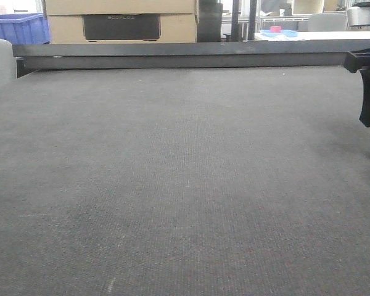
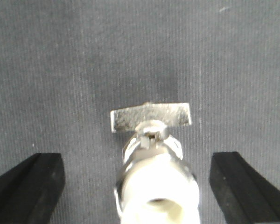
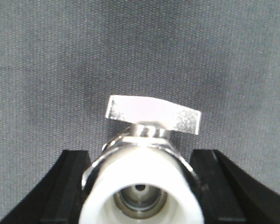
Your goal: Place valve from conveyor to right shelf box
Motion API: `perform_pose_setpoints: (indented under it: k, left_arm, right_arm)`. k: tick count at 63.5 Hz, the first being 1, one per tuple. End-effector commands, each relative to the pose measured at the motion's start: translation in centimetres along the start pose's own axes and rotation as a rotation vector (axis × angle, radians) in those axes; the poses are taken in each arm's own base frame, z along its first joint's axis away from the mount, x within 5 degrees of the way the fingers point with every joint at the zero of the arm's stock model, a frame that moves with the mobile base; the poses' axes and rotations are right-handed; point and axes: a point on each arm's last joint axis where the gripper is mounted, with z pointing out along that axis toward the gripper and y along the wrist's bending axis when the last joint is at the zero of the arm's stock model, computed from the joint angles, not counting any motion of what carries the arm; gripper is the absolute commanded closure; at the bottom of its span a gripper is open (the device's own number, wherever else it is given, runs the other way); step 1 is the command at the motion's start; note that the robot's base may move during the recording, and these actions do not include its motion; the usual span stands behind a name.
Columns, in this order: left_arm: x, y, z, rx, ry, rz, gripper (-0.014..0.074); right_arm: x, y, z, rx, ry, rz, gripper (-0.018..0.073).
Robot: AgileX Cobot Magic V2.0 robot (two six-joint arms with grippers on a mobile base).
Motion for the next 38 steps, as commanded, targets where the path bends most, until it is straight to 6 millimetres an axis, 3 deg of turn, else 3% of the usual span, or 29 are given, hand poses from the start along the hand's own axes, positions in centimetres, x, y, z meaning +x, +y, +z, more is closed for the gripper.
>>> perform_pose_setpoints:
  k: [1, 18, 30, 38]
  left_arm:
    - [-0.3, -0.2, -0.1, 0.006, -0.029, -0.003, 0.0069]
    - [0.9, -0.5, 1.9, 0.018, 0.002, -0.009, 0.0069]
    - [0.8, -0.5, 2.0, 0.016, -0.015, -0.011, 0.0074]
    - [0.7, -0.5, 2.0, 0.013, -0.026, -0.011, 0.0152]
  right_arm:
    - [-0.4, -0.2, -0.2, 0.014, -0.038, -0.007, 0.0711]
    - [-0.4, -0.2, -0.2, 0.013, -0.038, -0.006, 0.0711]
    - [-0.4, -0.1, -0.2, 0.011, -0.038, -0.005, 0.0711]
    - [-0.4, -0.1, -0.2, 0.007, -0.038, -0.002, 0.0711]
